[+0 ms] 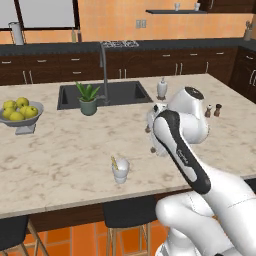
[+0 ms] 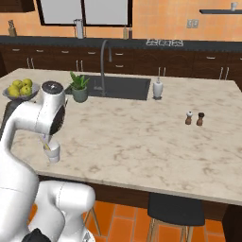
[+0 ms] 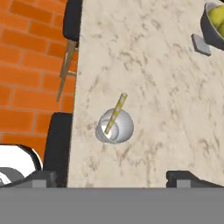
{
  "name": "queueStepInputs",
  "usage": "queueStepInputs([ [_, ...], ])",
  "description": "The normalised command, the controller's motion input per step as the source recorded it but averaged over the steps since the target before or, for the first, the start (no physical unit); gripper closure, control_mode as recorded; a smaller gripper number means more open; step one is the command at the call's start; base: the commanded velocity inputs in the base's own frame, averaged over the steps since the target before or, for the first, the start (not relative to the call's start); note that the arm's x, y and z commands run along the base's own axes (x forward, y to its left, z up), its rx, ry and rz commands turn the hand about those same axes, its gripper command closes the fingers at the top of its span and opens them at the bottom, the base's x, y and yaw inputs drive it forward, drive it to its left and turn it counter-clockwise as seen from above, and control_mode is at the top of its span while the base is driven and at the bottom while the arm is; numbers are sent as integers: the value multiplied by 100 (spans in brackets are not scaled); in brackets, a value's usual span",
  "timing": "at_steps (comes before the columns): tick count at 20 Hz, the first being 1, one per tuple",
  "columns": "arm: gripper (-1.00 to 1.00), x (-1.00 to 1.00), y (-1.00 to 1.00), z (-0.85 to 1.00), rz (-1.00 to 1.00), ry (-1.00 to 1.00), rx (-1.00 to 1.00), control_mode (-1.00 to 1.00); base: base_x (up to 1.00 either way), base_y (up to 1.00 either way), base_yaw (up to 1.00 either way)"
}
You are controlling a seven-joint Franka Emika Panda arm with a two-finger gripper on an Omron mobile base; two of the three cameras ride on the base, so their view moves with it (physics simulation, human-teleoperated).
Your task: Take a straw from the drawer in front and place it inside the glass cup on the dining counter.
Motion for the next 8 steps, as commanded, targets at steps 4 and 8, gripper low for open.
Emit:
queueStepInputs([
  [4,-100,-74,-26,-44,-43,18,-16,-100,0,0,0],
  [8,-100,-75,-32,-43,-43,23,-10,-100,0,0,0],
])
